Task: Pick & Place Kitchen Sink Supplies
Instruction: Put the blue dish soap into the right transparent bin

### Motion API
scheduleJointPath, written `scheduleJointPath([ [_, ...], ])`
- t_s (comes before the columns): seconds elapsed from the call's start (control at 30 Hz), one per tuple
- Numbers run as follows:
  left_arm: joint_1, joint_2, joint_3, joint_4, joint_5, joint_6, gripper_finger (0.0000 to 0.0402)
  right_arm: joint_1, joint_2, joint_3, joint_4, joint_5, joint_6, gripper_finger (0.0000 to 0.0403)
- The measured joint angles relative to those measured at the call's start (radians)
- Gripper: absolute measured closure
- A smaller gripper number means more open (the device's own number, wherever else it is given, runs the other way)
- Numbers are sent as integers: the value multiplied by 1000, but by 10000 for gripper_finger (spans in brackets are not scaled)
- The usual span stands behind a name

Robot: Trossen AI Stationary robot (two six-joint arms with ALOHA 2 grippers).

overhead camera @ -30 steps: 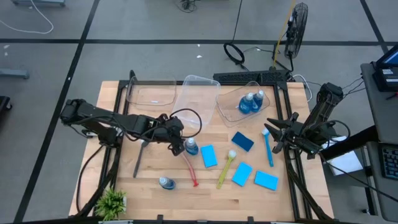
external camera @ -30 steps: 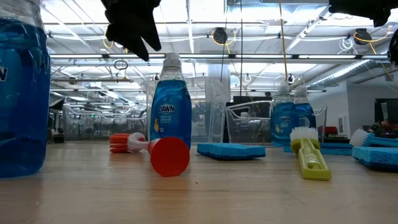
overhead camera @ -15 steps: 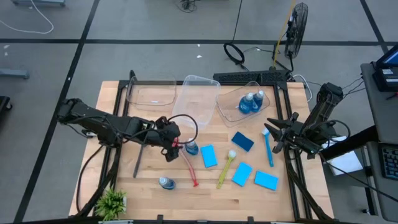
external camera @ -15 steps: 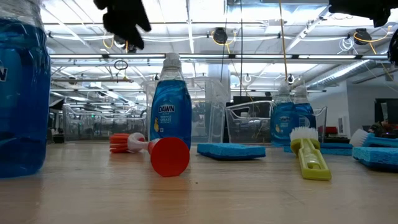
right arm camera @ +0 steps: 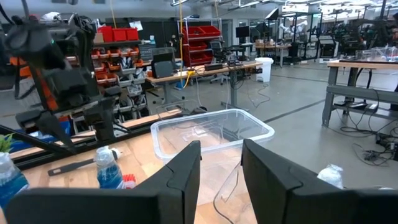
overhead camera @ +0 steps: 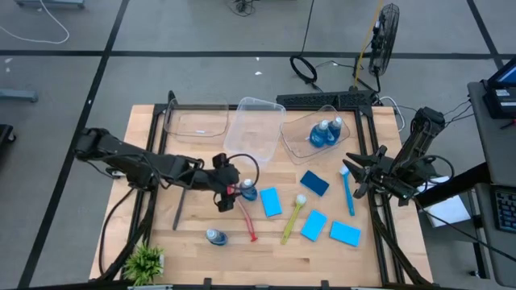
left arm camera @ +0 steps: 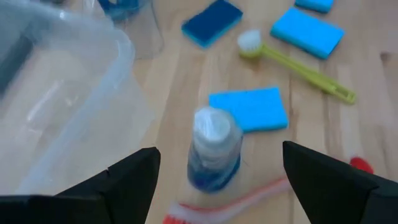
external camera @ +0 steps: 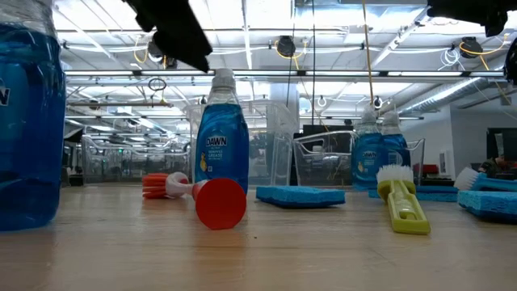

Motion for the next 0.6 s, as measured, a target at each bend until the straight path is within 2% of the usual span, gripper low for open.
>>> scheduleJointPath([
  [0.47, 52, 2, -90, 131, 37, 71, 66, 0, 0, 0, 0, 0, 31, 298],
  [0.6, 70, 1, -121, 206, 85, 95, 66, 0, 0, 0, 0, 0, 38, 298],
])
